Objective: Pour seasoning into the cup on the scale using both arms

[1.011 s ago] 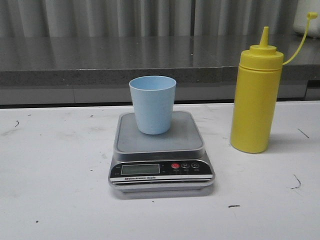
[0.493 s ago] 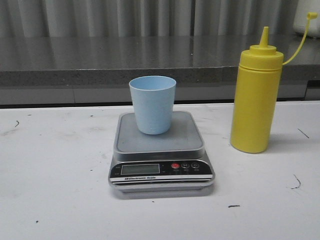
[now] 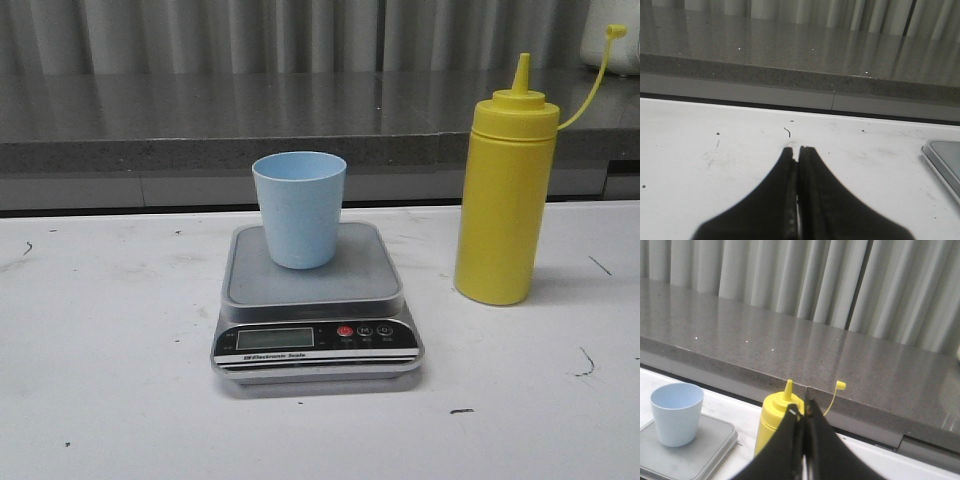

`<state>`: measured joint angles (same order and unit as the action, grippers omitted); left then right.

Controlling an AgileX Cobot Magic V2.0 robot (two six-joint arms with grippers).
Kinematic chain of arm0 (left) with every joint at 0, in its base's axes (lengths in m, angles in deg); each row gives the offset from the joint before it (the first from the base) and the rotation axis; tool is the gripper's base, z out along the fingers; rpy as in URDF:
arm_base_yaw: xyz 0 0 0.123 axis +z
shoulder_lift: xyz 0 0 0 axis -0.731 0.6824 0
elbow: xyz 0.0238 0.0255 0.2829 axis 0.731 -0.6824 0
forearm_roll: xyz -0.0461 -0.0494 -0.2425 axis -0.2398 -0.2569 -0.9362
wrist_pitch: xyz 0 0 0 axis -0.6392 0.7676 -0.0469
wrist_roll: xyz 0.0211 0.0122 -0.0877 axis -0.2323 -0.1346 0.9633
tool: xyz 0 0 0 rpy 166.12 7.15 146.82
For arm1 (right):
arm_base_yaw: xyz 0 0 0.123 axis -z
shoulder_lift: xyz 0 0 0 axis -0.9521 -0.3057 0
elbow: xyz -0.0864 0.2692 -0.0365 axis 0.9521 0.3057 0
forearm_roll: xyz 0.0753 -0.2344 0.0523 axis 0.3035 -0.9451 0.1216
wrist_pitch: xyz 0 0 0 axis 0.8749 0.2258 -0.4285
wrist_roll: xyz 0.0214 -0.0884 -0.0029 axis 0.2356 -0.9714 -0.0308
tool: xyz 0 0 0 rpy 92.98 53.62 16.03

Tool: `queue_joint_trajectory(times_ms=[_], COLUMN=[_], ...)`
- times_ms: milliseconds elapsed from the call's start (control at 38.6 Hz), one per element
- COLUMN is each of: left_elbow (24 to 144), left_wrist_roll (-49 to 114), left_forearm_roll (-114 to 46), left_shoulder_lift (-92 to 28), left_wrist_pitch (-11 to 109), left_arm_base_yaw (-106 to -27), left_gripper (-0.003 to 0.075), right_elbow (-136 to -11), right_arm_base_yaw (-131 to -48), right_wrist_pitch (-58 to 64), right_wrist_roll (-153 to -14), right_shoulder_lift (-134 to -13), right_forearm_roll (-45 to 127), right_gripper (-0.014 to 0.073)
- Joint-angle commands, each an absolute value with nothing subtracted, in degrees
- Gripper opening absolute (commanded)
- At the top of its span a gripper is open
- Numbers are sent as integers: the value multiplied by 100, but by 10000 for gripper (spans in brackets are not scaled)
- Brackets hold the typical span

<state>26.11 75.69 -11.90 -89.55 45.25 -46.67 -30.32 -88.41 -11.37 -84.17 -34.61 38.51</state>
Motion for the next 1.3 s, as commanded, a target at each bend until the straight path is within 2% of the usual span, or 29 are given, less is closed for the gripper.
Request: queue_joint_trajectory(times_ms=[0, 156, 415, 700, 933, 1270], left_elbow=[2467, 2467, 2467, 2467, 2467, 2467], left_wrist_roll=[7638, 7638, 7638, 7638, 7638, 7638], left_forearm_roll=[-1211, -1211, -1211, -1211, -1211, -1211], left_shoulder_lift=[-9048, -9048, -9048, -9048, -9048, -9048], left_wrist_pitch=[4077, 4077, 4077, 4077, 4077, 4077], left_arm_base_yaw=[-4654, -4654, -4654, -4654, -4654, -4654], left_gripper=[-20, -20, -20, -20, -20, -20], right_elbow=[-3208, -3169, -2412, -1168, -1190, -1195], right_arm_base_yaw=[-8723, -8179, -7693, -7408, -7279, -7268], right_wrist_pitch=[-1522, -1147, -1167, -1341, -126, 5], right_wrist_roll=[-6726, -5420, -5876, -5957, -6085, -6172], right_shoulder_lift=[-3503, -3503, -3285, -2217, -1486, -1363], right_forearm_roll=[2150, 1551, 1693, 2475, 2483, 2466], right_gripper=[-59, -59, -59, -59, -59, -59])
